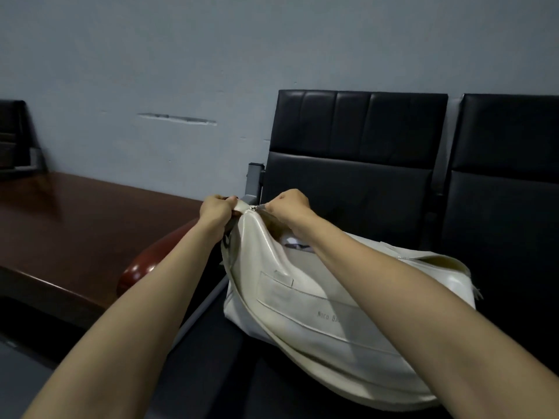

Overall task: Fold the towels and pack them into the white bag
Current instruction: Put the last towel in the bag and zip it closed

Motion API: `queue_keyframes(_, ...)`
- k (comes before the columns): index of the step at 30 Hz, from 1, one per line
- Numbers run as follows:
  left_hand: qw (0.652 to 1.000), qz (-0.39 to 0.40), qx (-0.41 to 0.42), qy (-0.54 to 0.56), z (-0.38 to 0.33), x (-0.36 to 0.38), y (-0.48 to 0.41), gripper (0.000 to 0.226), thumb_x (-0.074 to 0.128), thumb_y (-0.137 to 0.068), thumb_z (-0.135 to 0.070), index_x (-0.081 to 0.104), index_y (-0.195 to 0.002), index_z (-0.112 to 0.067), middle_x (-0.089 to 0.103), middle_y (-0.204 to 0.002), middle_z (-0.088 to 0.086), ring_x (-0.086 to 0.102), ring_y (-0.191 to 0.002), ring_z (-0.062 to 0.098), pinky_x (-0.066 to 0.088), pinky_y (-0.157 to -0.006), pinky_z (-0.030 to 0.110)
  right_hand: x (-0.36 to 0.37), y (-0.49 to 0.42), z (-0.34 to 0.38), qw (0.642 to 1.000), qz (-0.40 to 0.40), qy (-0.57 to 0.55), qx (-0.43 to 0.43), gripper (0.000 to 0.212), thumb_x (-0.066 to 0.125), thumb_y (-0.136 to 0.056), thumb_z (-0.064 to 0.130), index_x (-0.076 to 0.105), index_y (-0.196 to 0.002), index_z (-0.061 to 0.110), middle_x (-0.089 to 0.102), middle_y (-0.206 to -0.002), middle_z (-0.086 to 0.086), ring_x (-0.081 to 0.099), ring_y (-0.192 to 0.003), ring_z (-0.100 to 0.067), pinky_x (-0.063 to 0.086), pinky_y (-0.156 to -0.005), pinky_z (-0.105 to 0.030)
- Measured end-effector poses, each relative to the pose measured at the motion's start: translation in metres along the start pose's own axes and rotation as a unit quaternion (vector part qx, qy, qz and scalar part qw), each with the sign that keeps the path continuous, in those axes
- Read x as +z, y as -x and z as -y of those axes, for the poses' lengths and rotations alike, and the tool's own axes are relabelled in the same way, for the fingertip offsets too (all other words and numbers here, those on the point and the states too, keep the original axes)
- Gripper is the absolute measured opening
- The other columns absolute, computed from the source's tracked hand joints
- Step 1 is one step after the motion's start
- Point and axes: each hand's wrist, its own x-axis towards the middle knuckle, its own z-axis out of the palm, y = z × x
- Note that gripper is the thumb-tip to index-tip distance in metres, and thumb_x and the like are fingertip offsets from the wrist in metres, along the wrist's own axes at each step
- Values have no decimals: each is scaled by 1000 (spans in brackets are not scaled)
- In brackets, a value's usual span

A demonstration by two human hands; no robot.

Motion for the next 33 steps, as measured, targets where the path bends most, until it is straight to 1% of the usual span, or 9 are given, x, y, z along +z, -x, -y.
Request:
queue_keyframes(2, 1000, -4, -9, 9, 2, 1, 1, 28, 55, -97, -18, 59, -116, 2, 64, -104, 16, 52, -66, 14, 44, -64, 27, -6, 2, -5, 999, 26, -39, 28, 24, 66, -86, 19, 67, -105, 3, 64, -93, -7, 62, -84, -21, 50, -65, -27)
queue_keyframes(4, 1000, -6, -25, 14, 5, -1, 1, 30, 55, -97, -19, 58, -117, 4, 64, -109, 21, 49, -61, 13, 43, -58, 25, -4, 5, -11, 994, 59, -82, 42, 31, 63, -86, 13, 63, -113, -1, 60, -95, -9, 57, -84, -21, 48, -63, -27)
queue_keyframes(8, 997, -25, -66, 19, 18, -12, 1, 37, 53, -98, -23, 58, -121, 5, 62, -120, 20, 61, -85, 26, 45, -75, 32, 23, 14, -7, 997, 40, -17, 57, 16, 65, -84, 23, 60, -87, 8, 64, -96, -8, 63, -89, -28, 54, -80, -36)
queue_keyframes(10, 995, -34, -86, 39, 27, -18, 1, 39, 55, -97, -24, 58, -123, 5, 62, -121, 19, 62, -102, 31, 47, -84, 36, 35, 17, -2, 998, 23, 25, 47, 20, 65, -82, 28, 64, -94, 12, 66, -107, -7, 61, -99, -31, 50, -92, -43)
queue_keyframes(12, 993, -36, -98, 54, 36, -22, 1, 36, 56, -96, -24, 61, -117, 5, 66, -107, 17, 63, -84, 26, 49, -80, 36, 43, 21, -1, 997, 14, 56, 51, 28, 60, -87, 26, 64, -111, 12, 61, -119, -8, 54, -110, -33, 43, -99, -47)
queue_keyframes(15, 989, -45, -119, 81, 41, -24, 3, 28, 56, -96, -21, 63, -106, 4, 58, -77, 7, 52, -61, 17, 47, -69, 31, 48, 22, -6, 996, 23, 50, 68, 28, 59, -89, 28, 63, -112, 12, 59, -121, -7, 50, -115, -33, 39, -102, -44)
queue_keyframes(20, 986, -29, -121, 106, 32, -17, 3, 20, 56, -97, -19, 60, -105, -1, 57, -74, 7, 52, -59, 17, 46, -56, 26, 34, 16, -4, 998, 49, 22, 28, 22, 69, -80, 28, 53, -74, 14, 63, -98, -6, 61, -100, -29, 48, -95, -44)
queue_keyframes(26, 981, -28, -134, 139, 26, -8, 4, 26, 56, -97, -18, 60, -112, 3, 57, -73, 7, 52, -55, 15, 46, -47, 22, 24, 14, -15, 997, 66, 19, 22, 20, 66, -79, 30, 57, -76, 13, 59, -84, -4, 63, -99, -30, 50, -94, -41)
queue_keyframes(33, 978, -27, -146, 146, 43, -19, 0, 19, 57, -96, -18, 62, -100, 0, 57, -69, 8, 51, -56, 18, 48, -65, 32, 20, 21, -36, 996, 83, 20, 6, 22, 63, -80, 25, 50, -64, 19, 54, -74, 1, 56, -83, -25, 43, -80, -36)
